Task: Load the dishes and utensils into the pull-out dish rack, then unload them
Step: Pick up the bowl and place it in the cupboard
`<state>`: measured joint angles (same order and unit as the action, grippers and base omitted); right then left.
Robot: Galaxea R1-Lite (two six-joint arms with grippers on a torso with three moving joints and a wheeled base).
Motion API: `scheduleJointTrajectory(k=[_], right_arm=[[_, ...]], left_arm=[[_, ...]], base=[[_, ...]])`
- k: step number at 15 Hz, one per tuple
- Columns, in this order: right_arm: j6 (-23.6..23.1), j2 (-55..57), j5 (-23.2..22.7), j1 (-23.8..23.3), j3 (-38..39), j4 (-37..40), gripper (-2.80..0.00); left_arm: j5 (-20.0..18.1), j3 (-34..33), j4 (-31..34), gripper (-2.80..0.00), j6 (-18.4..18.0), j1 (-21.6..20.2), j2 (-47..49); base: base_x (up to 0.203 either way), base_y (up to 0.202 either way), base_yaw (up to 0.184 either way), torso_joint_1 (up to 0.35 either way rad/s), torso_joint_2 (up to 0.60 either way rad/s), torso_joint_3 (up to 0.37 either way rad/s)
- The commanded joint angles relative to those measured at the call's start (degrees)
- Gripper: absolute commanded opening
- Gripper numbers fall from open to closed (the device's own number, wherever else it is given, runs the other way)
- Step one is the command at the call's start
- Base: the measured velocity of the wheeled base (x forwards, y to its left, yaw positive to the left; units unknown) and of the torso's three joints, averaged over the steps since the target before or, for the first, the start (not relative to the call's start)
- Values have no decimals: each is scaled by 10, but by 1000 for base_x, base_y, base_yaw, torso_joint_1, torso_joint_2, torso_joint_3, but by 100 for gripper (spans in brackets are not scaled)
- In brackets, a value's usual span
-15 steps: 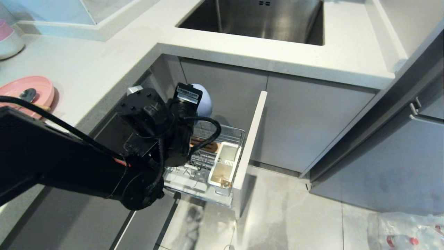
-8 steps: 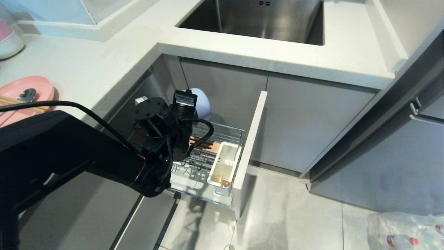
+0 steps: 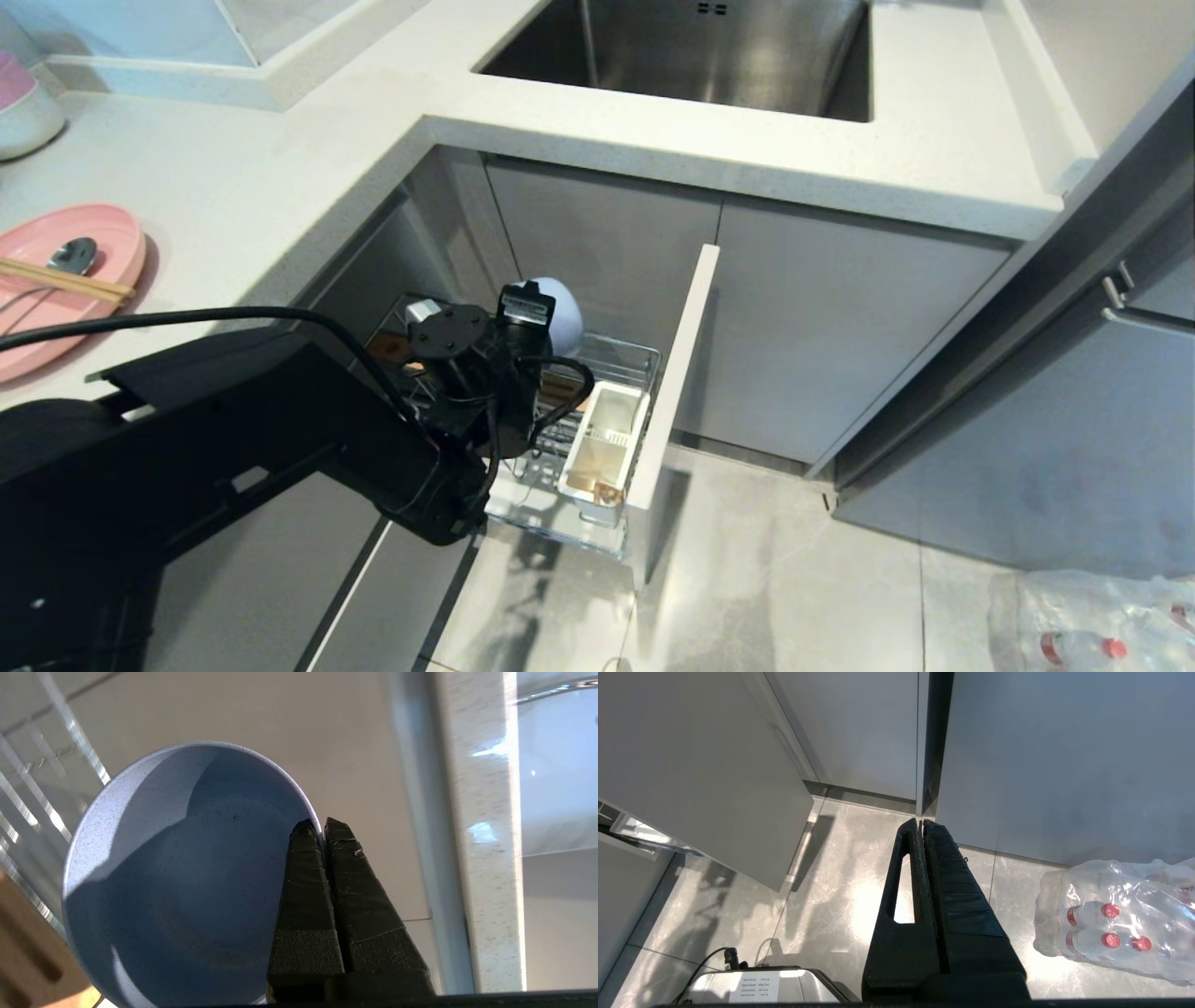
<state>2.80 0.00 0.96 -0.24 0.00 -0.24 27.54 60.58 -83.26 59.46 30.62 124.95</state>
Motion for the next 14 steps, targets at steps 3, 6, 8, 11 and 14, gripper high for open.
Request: scheduleJointTrajectory(k=[3,6,8,11,14], right_arm=[[0,1,0,0,0,0,-280],[0,1,0,0,0,0,-280],[0,1,0,0,0,0,-280],[0,1,0,0,0,0,-280],[0,1,0,0,0,0,-280]], left_arm=[[0,5,-4,-280,30,-5,22],[-16,25,-5,-280,31,-18,39],[-23,40,-5,-280,40,-26,47],[-38,51,-5,-280,54,-35,65],[-50,51,-19,-280,68,-40,75]], base=[[0,0,0,0,0,0],[0,0,0,0,0,0],[0,0,0,0,0,0],[0,0,0,0,0,0],[0,0,0,0,0,0]])
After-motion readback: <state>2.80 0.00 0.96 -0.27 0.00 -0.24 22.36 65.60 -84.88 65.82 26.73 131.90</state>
